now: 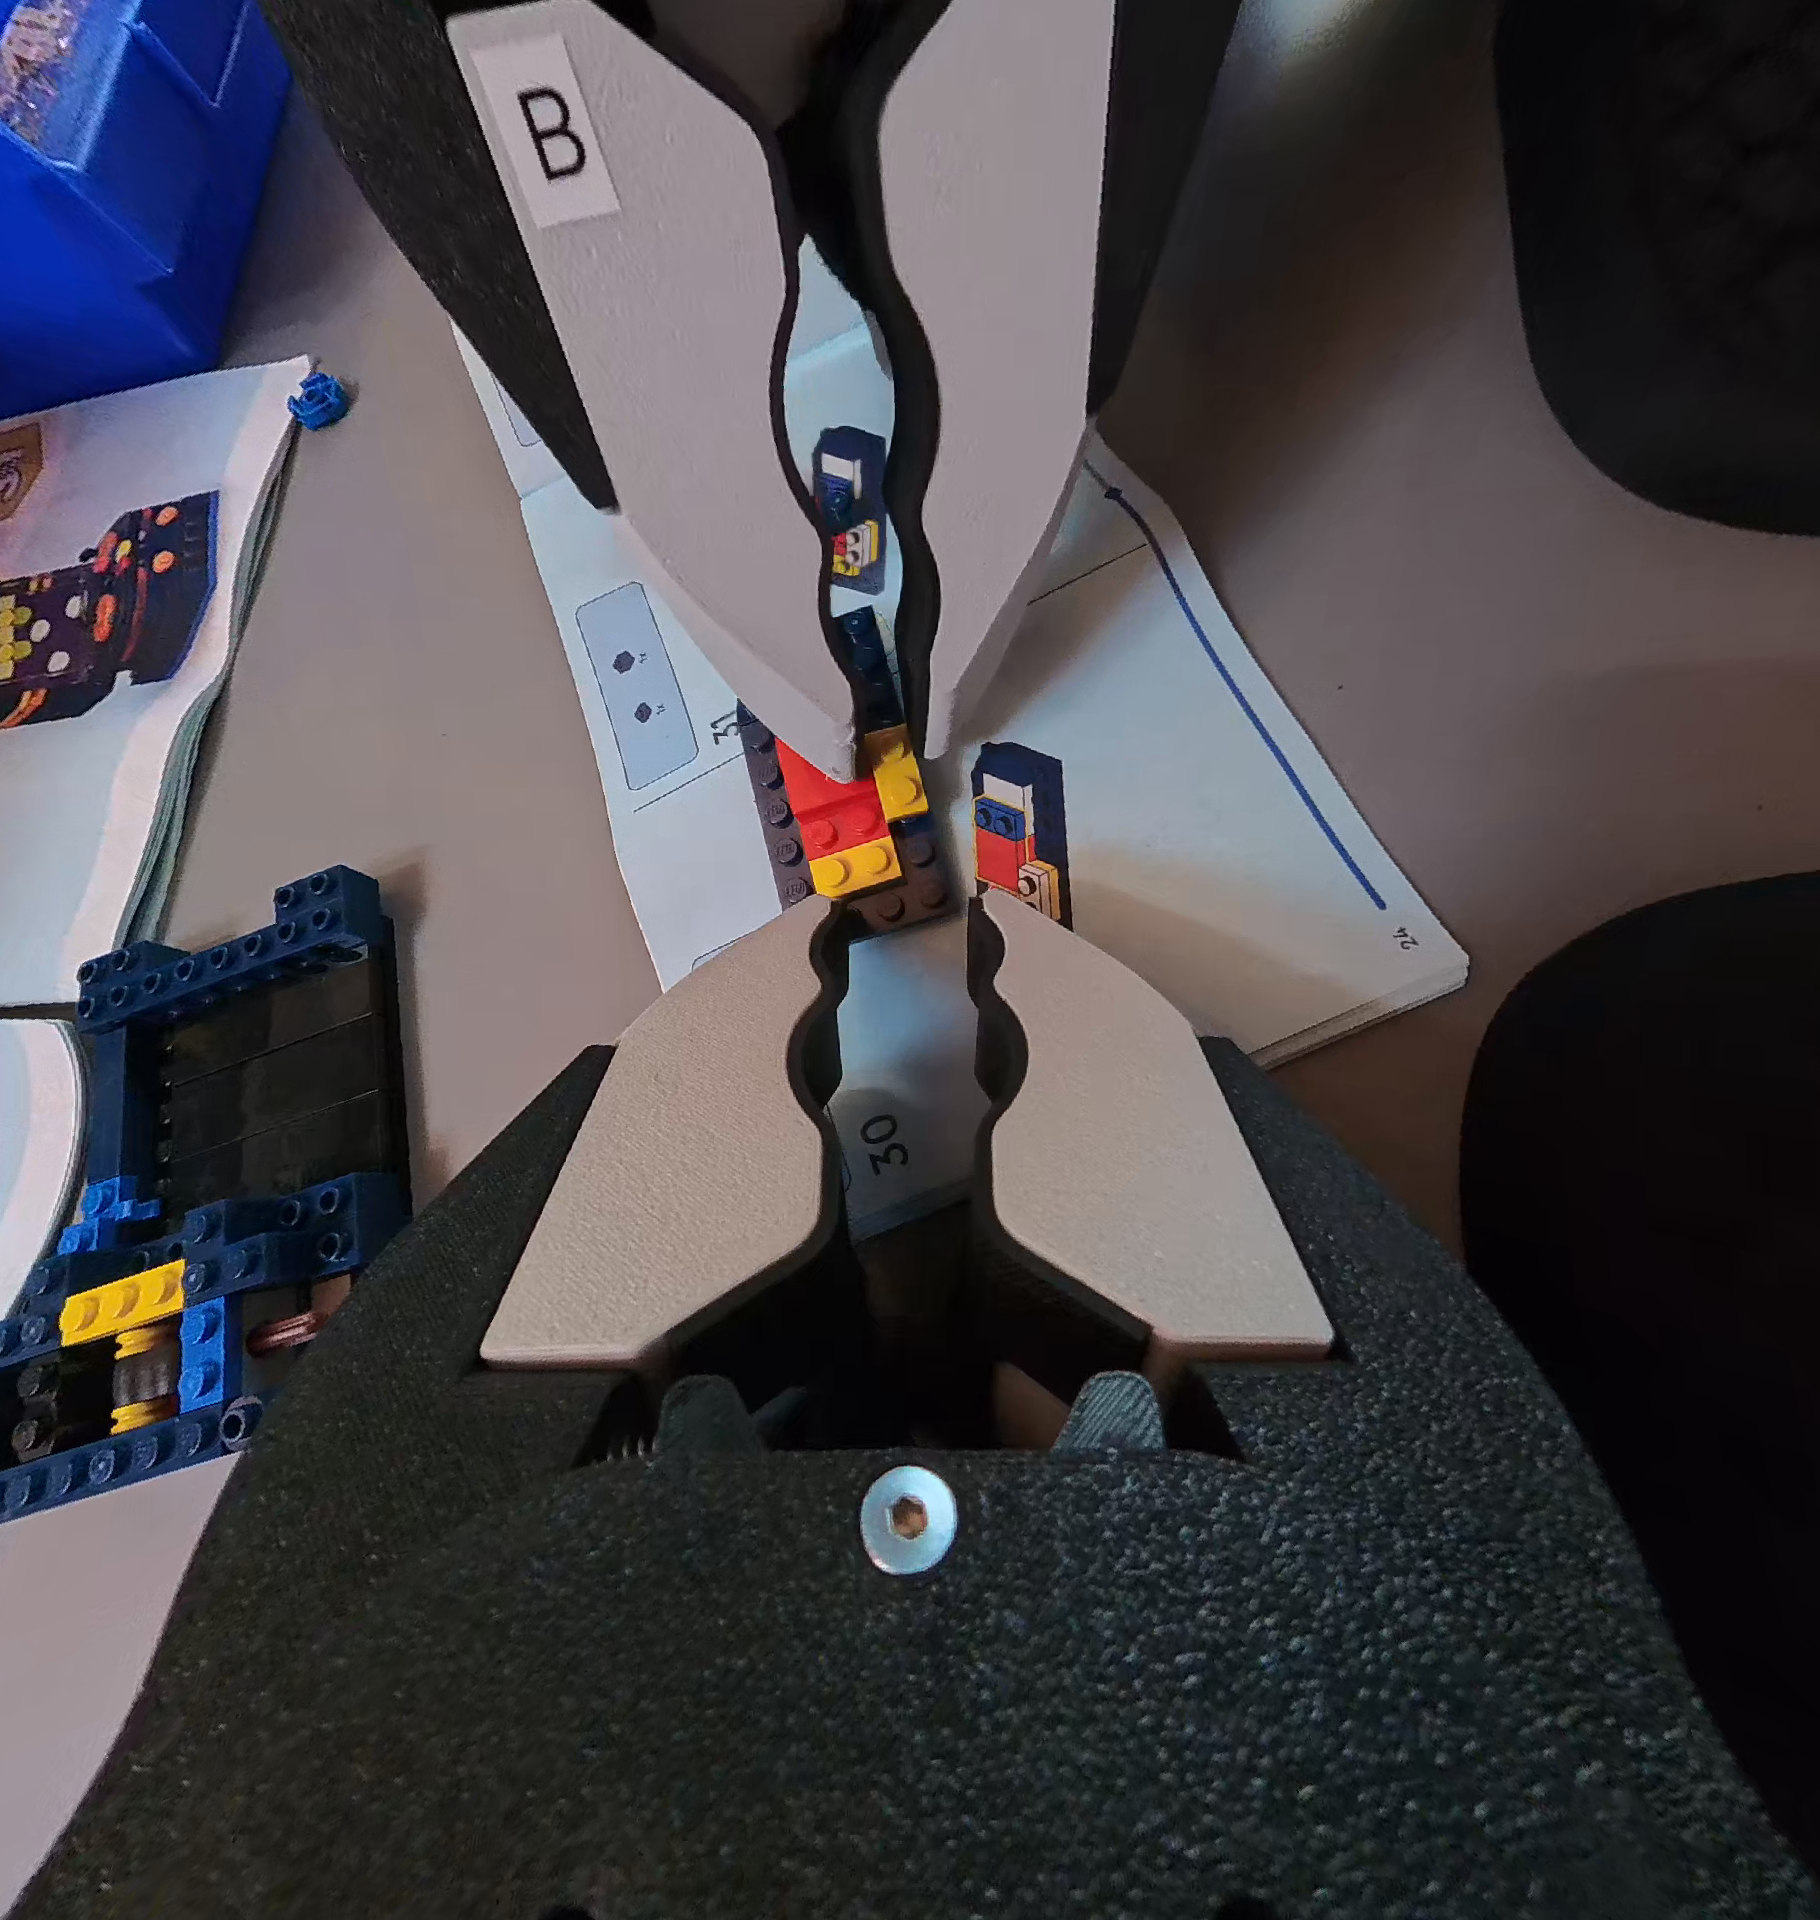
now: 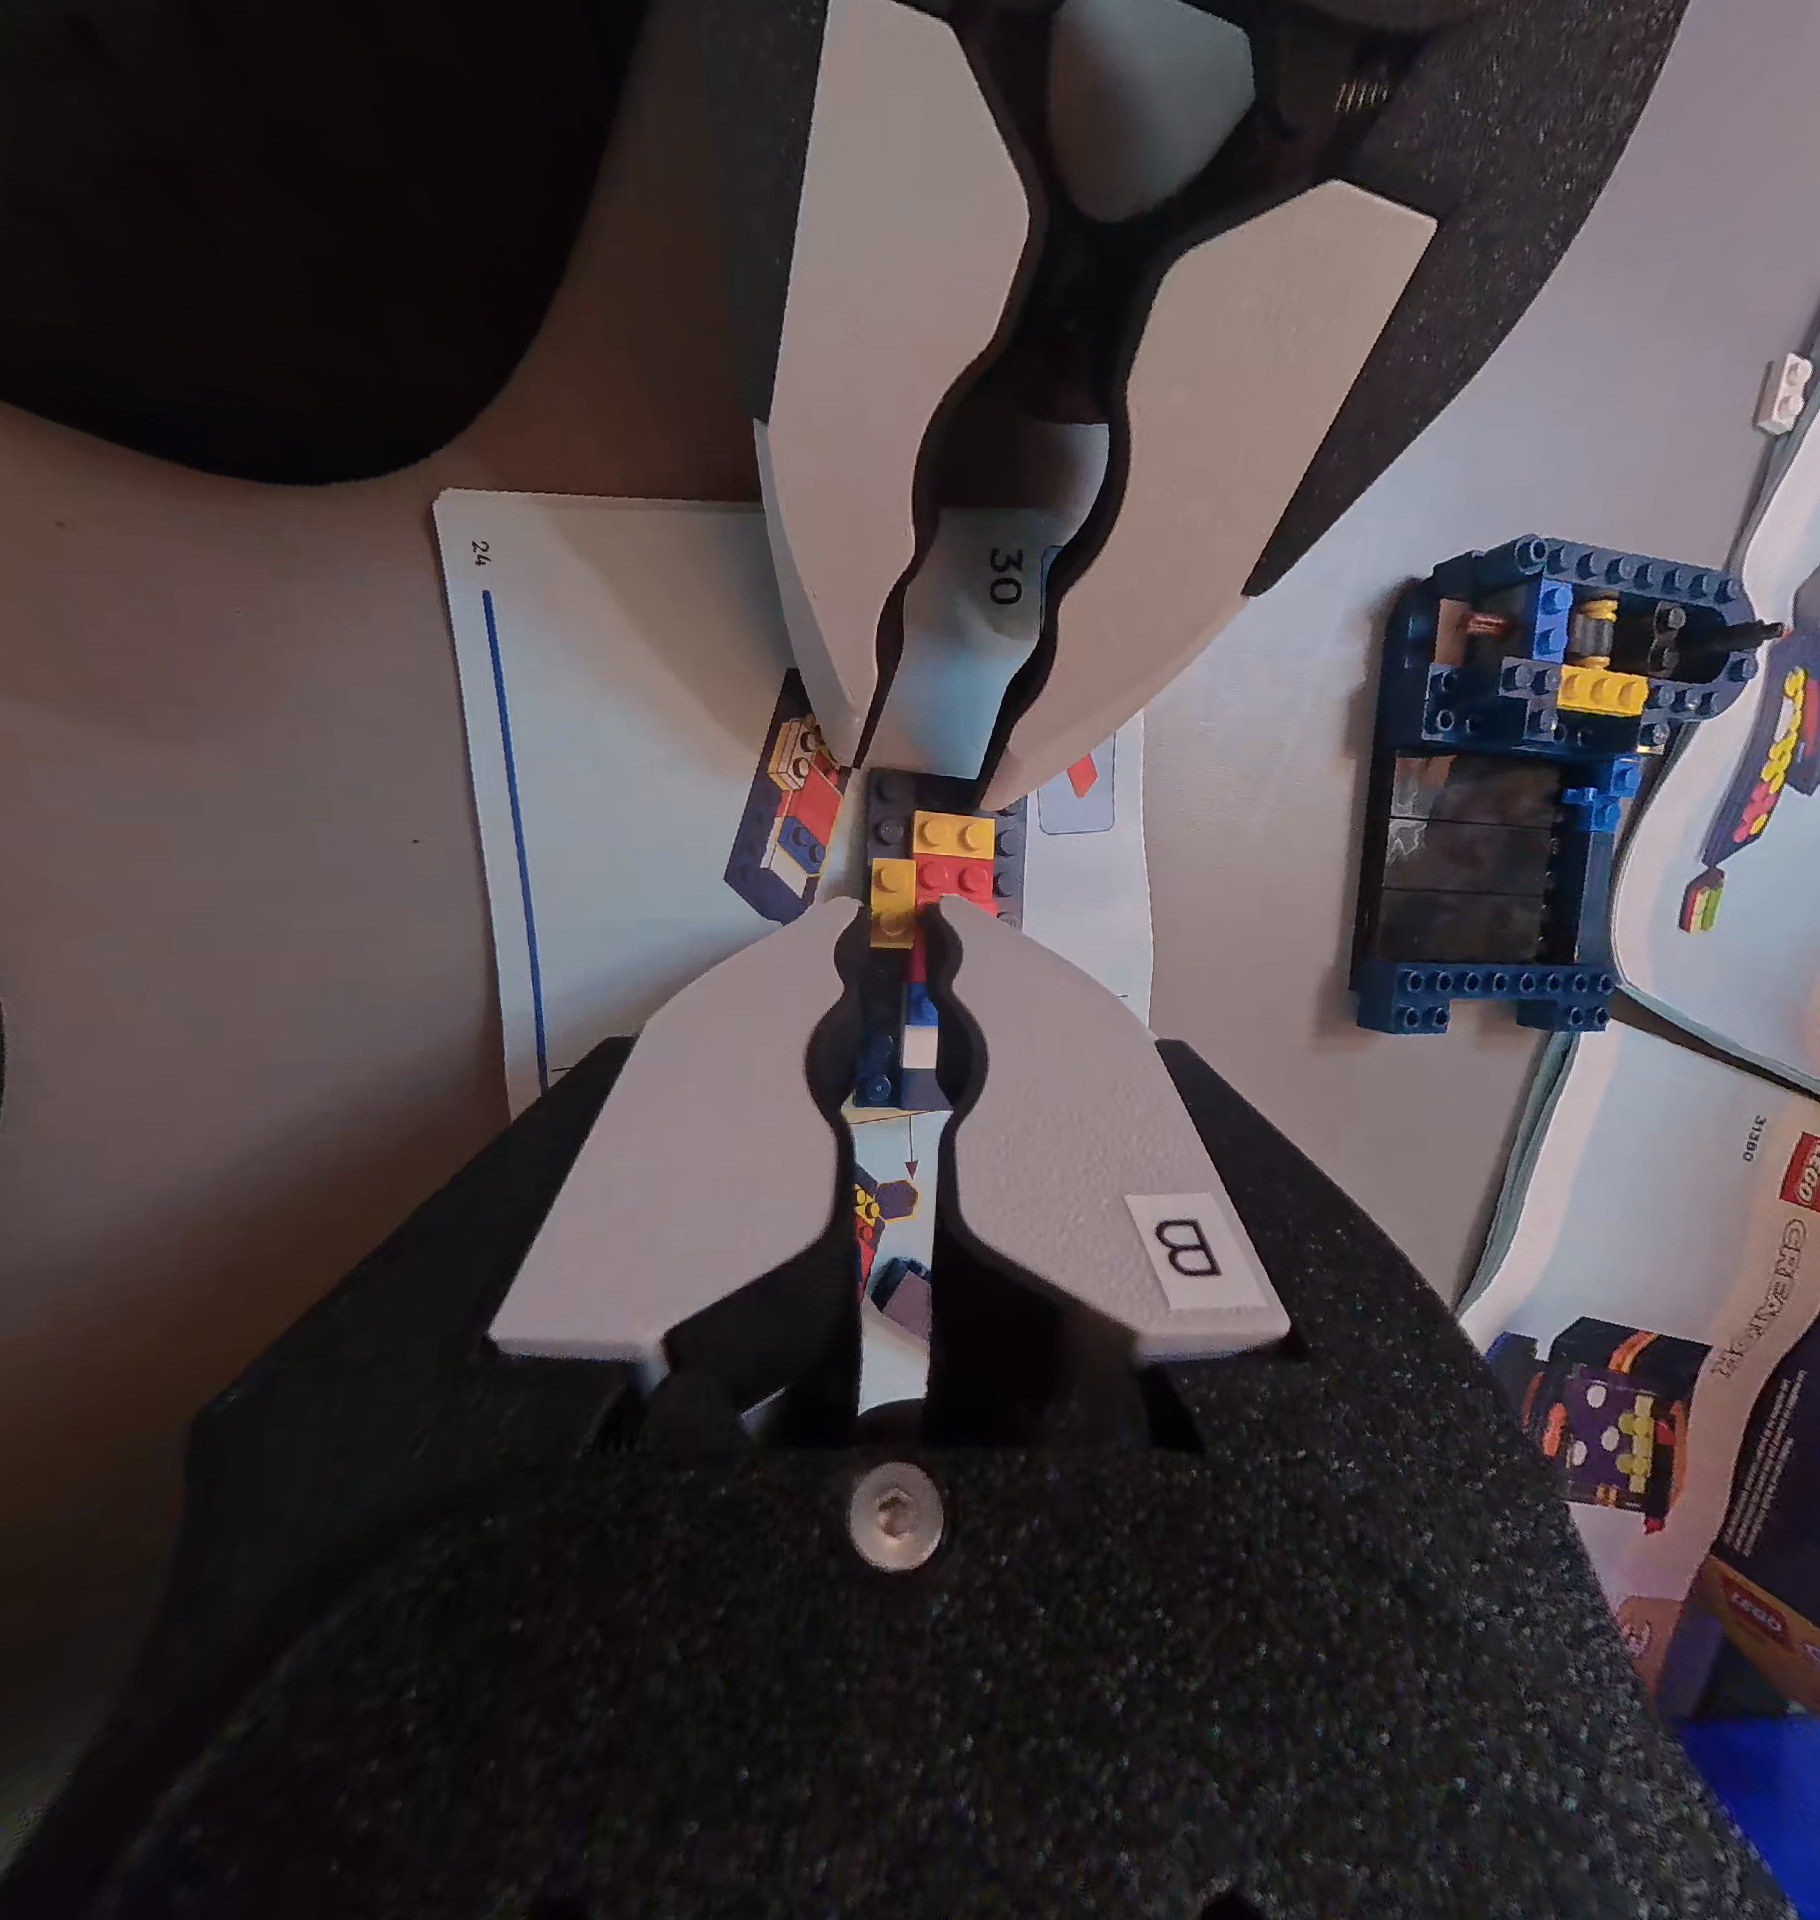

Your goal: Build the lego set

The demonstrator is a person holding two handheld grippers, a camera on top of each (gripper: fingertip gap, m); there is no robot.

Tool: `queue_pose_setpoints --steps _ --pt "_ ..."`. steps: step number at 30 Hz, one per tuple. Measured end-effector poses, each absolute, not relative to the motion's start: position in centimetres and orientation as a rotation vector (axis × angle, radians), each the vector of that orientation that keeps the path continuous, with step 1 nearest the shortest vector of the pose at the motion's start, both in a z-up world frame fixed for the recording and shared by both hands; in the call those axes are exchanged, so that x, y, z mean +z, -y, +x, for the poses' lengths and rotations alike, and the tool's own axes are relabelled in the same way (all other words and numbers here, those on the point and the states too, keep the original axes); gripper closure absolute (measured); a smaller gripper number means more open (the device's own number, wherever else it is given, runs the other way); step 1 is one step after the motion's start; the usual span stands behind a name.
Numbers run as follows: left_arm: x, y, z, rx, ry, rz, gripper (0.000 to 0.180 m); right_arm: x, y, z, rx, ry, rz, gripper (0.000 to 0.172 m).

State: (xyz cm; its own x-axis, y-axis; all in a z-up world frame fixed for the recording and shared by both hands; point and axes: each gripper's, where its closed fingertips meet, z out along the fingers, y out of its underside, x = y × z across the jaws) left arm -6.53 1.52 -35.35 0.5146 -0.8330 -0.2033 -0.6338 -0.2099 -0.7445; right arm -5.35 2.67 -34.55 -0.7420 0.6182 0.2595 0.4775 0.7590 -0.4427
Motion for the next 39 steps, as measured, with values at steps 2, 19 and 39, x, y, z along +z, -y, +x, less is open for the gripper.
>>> queue_pose_setpoints --steps 2,19,39 --pt "-35.35 -1.53 -6.52 -0.307 -1.202 -1.936 0.159 -34.57 -2.63 -5.34 0.491 2.564 -0.836 0.162" --pt "-35.34 -1.35 -6.43 -0.308 -1.219 -1.923 0.159 -34.69 -2.87 -5.51 0.49 2.547 -0.844 0.154" --pt "-34.47 -0.87 -5.95 -0.309 -1.271 -1.803 0.157 -34.65 -3.22 -5.93 0.562 2.504 -0.917 0.152"
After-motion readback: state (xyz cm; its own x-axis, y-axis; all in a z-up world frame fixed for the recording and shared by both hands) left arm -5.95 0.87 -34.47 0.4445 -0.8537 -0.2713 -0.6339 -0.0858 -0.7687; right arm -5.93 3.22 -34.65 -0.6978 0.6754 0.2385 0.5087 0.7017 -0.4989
